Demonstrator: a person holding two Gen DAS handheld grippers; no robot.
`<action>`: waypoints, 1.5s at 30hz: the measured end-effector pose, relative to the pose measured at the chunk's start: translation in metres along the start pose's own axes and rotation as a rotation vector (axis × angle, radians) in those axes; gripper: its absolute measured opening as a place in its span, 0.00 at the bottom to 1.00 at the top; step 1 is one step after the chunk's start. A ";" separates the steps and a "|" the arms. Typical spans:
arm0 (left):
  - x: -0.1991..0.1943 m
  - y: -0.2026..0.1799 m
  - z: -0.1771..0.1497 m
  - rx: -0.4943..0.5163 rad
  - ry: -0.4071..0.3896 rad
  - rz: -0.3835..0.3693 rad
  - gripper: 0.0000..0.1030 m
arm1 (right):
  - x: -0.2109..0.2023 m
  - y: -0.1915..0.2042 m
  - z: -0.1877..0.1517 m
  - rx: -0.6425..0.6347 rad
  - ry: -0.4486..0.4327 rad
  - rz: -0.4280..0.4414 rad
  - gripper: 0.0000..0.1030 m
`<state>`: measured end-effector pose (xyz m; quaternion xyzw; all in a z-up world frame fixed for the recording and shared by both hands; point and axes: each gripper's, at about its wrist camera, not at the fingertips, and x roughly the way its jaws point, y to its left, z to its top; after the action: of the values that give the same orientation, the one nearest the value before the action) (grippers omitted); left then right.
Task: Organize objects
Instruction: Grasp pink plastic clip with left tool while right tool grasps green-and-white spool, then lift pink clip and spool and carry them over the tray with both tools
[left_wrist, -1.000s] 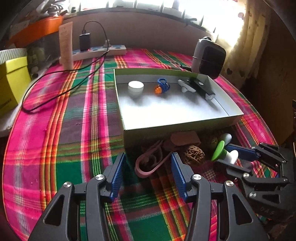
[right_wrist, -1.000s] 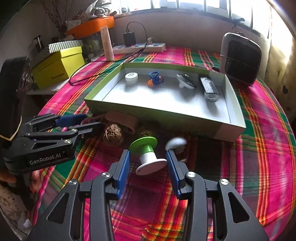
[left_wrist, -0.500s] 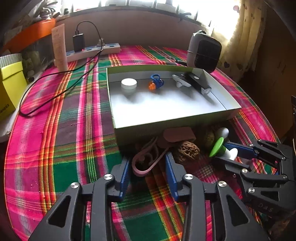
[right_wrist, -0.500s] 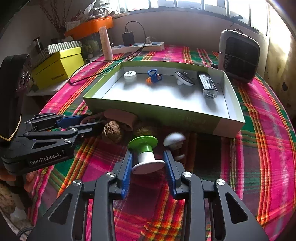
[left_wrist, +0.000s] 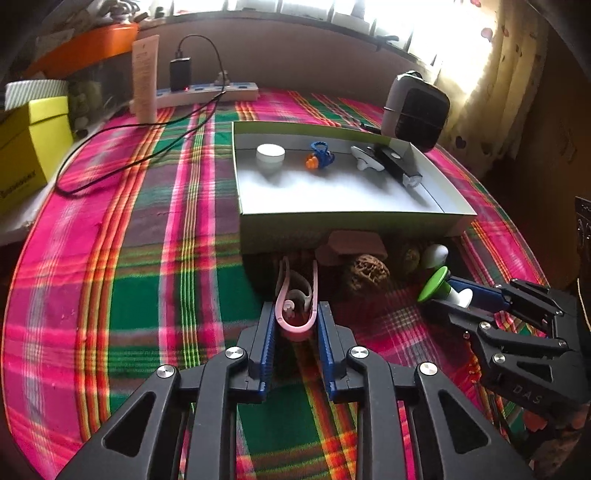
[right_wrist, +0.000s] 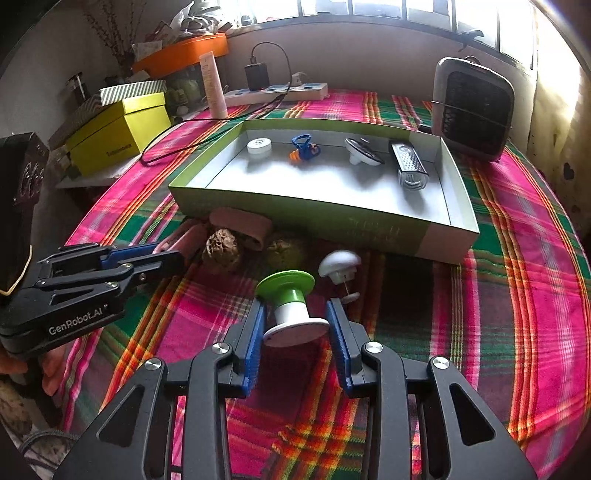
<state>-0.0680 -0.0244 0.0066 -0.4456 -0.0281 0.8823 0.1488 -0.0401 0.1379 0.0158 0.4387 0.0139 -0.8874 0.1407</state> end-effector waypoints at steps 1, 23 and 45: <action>-0.001 0.000 -0.001 -0.005 0.001 -0.004 0.19 | 0.000 0.000 -0.001 -0.003 0.001 0.000 0.34; 0.011 -0.009 0.011 0.051 -0.014 0.078 0.27 | 0.006 0.002 0.002 -0.037 -0.004 -0.027 0.34; 0.012 -0.010 0.011 0.024 -0.020 0.116 0.21 | 0.007 0.003 0.002 -0.049 -0.015 -0.032 0.34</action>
<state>-0.0806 -0.0106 0.0059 -0.4357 0.0071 0.8942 0.1024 -0.0444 0.1334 0.0119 0.4281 0.0417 -0.8922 0.1375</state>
